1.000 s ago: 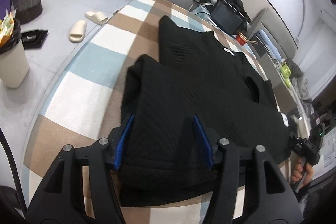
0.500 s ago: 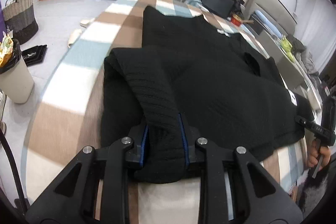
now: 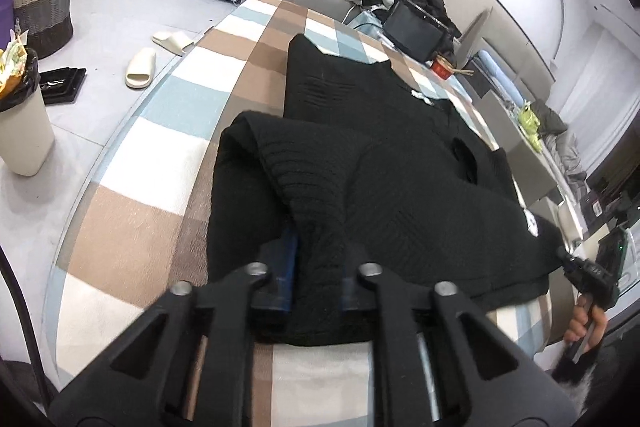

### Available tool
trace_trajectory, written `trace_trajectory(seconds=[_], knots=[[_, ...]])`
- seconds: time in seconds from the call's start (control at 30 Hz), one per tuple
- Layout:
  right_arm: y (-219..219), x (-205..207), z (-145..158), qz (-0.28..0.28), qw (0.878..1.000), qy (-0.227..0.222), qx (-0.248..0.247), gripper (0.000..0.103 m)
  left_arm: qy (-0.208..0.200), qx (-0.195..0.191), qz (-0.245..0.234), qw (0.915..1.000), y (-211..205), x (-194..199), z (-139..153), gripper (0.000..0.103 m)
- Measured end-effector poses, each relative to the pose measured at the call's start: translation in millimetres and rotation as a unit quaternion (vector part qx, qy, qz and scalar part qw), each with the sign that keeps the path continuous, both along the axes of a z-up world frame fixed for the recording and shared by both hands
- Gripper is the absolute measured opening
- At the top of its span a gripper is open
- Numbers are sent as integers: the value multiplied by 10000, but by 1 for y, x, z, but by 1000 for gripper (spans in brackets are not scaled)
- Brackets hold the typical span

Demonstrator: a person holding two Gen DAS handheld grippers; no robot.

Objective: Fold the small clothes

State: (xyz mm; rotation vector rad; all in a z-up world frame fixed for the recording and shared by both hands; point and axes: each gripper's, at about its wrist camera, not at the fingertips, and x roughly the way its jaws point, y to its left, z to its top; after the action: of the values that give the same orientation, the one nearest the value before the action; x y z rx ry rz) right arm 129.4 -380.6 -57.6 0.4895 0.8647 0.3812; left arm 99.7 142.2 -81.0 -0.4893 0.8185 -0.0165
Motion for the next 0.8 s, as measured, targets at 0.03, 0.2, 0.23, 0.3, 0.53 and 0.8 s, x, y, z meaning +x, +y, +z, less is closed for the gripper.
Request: trace_trajectory(seconds=[0.03, 0.2, 0.23, 0.3, 0.53, 0.8], knots=[[1, 3, 1, -4, 10000, -4, 16, 9, -35, -10, 9, 10000, 1, 1, 3, 6], [-2, 14, 18, -43, 9983, -272, 511, 8, -288, -51, -70, 9995, 1, 8, 29, 5], [-2, 18, 23, -60, 9977, -325, 596, 8, -345, -48, -77, 9994, 2, 11, 36, 5], [-3, 28, 33, -154, 9961, -459, 743, 7, -474, -78, -116, 9988, 4, 22, 50, 5], [-9, 93, 59, -644, 9896, -658, 1105, 7, -673, -249, -3, 9974, 23, 87, 87, 5], [-10, 185, 38, -1641, 9829, -116, 831, 14, -345, -352, 134, 9987, 42, 200, 73, 16]])
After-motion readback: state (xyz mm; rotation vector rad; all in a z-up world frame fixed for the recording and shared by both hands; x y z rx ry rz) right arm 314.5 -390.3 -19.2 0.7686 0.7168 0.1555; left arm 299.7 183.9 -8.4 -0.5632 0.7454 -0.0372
